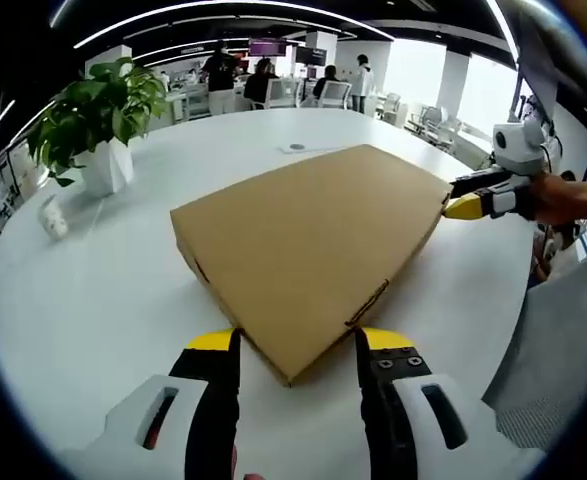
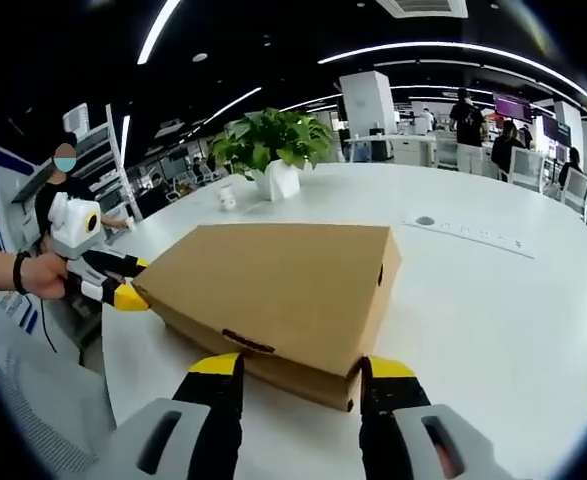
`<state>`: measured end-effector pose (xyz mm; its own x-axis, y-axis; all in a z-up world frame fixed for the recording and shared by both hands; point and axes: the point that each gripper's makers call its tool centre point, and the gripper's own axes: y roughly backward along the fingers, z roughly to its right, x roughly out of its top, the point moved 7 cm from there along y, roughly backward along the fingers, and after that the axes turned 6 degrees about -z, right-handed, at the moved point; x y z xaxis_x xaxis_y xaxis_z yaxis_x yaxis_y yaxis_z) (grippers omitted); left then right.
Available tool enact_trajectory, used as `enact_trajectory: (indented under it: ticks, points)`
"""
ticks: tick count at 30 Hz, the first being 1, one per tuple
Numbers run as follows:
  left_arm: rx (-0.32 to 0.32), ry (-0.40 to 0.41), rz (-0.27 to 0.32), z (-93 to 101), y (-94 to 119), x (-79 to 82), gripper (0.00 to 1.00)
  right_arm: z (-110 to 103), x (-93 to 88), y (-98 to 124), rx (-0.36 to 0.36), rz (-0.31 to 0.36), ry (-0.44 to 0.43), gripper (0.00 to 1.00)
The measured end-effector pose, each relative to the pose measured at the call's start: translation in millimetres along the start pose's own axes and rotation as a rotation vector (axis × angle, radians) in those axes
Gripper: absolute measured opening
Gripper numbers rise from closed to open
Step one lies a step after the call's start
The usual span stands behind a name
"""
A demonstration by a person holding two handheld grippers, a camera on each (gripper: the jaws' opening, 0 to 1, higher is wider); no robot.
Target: Operate the shoe box by opening the lid, removing the specified soft item, and placing it in the target area until the item is outside and the box remains undamaged.
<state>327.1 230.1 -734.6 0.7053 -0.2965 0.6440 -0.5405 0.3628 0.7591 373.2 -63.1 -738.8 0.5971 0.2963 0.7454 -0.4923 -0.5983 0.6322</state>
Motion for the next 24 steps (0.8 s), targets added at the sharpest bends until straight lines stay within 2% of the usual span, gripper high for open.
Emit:
enact_trajectory:
  ticks: [6, 11, 24]
  points:
    - [-0.007, -0.01, -0.022, 2.8, 11.4, -12.4, 0.47, -17.0, -8.3, 6.3, -0.01, -0.008, -0.011, 0.42]
    - [0.002, -0.016, -0.017, 0.7, 16.5, -22.2, 0.46, -20.0, -13.9, 7.0, -0.011, -0.009, -0.013, 0.42]
    - [0.008, -0.005, -0.025, 2.2, 19.9, -23.5, 0.45, -21.4, -14.7, 5.1, -0.013, -0.033, -0.016, 0.42]
